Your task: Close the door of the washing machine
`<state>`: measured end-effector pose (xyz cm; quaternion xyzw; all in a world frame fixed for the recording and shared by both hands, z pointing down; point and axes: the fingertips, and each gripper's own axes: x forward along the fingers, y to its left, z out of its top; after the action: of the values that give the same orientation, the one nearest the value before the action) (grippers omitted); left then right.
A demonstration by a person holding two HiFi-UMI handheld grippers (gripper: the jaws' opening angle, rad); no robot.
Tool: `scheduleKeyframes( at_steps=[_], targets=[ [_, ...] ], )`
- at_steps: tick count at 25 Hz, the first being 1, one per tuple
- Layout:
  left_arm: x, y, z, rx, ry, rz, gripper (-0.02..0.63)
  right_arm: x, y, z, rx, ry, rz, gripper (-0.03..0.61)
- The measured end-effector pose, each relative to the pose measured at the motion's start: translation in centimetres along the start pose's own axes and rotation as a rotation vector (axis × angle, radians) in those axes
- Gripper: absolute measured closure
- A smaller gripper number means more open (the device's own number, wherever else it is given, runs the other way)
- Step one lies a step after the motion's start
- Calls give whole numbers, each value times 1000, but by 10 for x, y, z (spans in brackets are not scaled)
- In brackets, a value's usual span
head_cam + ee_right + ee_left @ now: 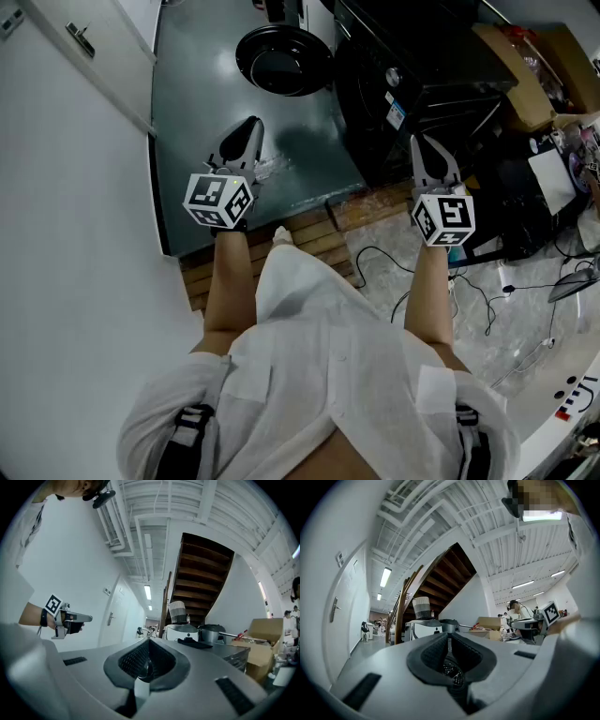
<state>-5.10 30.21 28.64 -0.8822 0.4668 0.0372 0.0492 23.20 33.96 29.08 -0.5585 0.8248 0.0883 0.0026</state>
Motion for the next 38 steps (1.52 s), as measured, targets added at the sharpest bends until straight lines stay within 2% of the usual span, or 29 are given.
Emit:
scheduleKeyframes(
  at_steps=[21,38],
  targets=[
    [-3,4,5,-6,2,2,581,4,6,10,-50,-10,2,551],
    [-3,-3,-1,-6,0,-2,581,1,5,0,-32,-8,-5,550]
  ],
)
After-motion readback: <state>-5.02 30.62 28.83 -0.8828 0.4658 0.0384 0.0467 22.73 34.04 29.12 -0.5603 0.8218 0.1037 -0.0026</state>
